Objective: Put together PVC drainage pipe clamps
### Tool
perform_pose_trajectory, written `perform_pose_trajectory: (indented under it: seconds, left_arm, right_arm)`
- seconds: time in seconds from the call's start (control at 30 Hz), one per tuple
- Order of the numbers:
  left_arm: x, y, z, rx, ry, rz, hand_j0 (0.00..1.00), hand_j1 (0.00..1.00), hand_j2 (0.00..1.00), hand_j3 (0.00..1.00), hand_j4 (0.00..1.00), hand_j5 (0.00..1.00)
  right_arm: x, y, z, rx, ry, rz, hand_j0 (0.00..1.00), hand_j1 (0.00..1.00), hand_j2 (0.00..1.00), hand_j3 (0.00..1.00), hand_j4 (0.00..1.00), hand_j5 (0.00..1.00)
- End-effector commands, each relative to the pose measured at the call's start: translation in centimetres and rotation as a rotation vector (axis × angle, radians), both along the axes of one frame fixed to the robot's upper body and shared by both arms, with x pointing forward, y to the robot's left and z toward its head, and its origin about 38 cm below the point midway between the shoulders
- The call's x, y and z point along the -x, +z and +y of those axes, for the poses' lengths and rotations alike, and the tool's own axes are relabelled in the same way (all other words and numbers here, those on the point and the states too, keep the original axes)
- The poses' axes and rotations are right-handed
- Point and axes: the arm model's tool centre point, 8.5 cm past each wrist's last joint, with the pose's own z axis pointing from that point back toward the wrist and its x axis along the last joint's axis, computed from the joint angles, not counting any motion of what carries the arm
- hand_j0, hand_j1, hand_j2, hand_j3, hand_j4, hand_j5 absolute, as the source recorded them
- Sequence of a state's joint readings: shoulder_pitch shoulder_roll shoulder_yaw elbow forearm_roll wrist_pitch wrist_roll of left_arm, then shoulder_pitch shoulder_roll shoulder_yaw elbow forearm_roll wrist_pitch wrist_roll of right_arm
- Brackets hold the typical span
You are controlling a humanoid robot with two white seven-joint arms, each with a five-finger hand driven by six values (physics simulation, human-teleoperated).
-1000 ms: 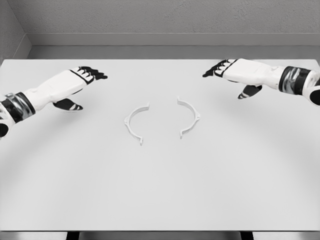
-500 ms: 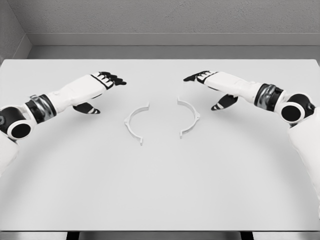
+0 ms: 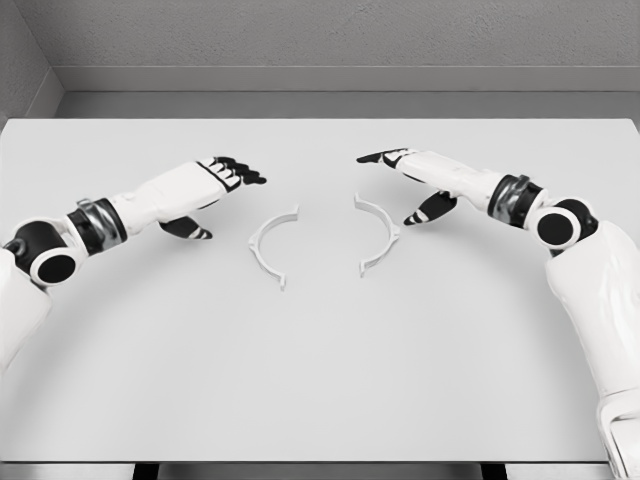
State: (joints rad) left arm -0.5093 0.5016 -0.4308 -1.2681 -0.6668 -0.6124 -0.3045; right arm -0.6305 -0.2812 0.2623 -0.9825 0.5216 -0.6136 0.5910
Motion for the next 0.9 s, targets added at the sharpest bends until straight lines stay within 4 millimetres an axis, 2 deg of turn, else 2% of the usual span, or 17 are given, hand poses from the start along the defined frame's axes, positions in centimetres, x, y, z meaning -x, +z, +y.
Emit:
perform_pose_trajectory:
  seconds: [0.0, 0.2, 0.47, 0.6, 0.87]
  left_arm:
    - [0.1, 0.5, -0.3, 0.015, -0.009, -0.01, 1.0, 1.0, 1.0, 1.0, 1.0, 1.0]
    - [1.0, 0.9, -1.2, 0.024, -0.042, -0.029, 1.0, 1.0, 1.0, 1.0, 1.0, 1.0]
    - [1.1, 0.6, -1.3, 0.026, -0.042, -0.022, 1.0, 1.0, 1.0, 1.0, 1.0, 1.0]
    - [1.2, 0.4, -1.3, 0.027, -0.041, -0.018, 1.0, 1.0, 1.0, 1.0, 1.0, 1.0]
    - [1.2, -0.1, -2.6, 0.043, -0.054, -0.008, 1.0, 1.0, 1.0, 1.0, 1.0, 1.0]
  right_arm:
    - [0.0, 0.0, 0.1, -0.012, -0.003, 0.003, 0.99, 0.99, 0.99, 0.99, 0.99, 0.99]
    - [0.0, -0.1, 0.5, -0.011, 0.004, 0.006, 0.99, 0.99, 0.99, 0.99, 0.99, 0.99]
    - [-1.0, -0.1, -0.1, -0.009, -0.02, 0.028, 0.99, 0.99, 0.99, 0.99, 0.99, 0.99]
    - [-1.3, -0.5, 0.5, -0.017, -0.018, 0.046, 0.99, 0.99, 0.99, 0.99, 0.99, 0.99]
    - [-1.3, -0.6, 0.8, -0.01, -0.015, 0.049, 0.99, 0.99, 0.99, 0.99, 0.99, 0.99]
